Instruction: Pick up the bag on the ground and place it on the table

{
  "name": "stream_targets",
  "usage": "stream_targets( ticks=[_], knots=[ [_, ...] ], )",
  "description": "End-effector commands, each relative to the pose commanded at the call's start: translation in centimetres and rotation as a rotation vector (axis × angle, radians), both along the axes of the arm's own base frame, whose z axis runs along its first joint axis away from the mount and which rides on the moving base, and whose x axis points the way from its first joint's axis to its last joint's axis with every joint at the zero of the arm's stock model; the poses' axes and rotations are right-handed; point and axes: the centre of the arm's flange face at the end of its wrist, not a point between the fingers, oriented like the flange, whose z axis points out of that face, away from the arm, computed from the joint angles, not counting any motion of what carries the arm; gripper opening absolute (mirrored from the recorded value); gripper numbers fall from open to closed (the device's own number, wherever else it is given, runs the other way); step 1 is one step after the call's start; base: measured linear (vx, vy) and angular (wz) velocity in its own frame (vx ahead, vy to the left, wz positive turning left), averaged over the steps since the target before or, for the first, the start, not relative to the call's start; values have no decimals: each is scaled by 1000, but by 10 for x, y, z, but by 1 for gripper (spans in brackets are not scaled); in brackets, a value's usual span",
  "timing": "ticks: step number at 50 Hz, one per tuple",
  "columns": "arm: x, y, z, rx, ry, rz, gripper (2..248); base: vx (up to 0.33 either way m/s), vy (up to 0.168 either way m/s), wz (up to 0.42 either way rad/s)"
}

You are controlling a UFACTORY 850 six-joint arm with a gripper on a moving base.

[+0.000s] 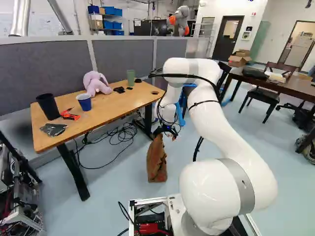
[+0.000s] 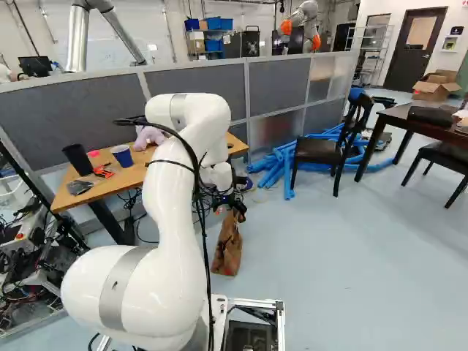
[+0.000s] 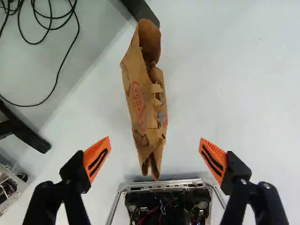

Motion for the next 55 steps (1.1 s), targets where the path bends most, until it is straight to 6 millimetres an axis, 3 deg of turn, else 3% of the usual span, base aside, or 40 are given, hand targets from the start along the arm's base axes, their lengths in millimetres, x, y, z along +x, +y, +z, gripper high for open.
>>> stream_targets(
  ticks=[55],
  knots=[
    [21,8,-84,0,22,13,247,0,0,0]
  ],
)
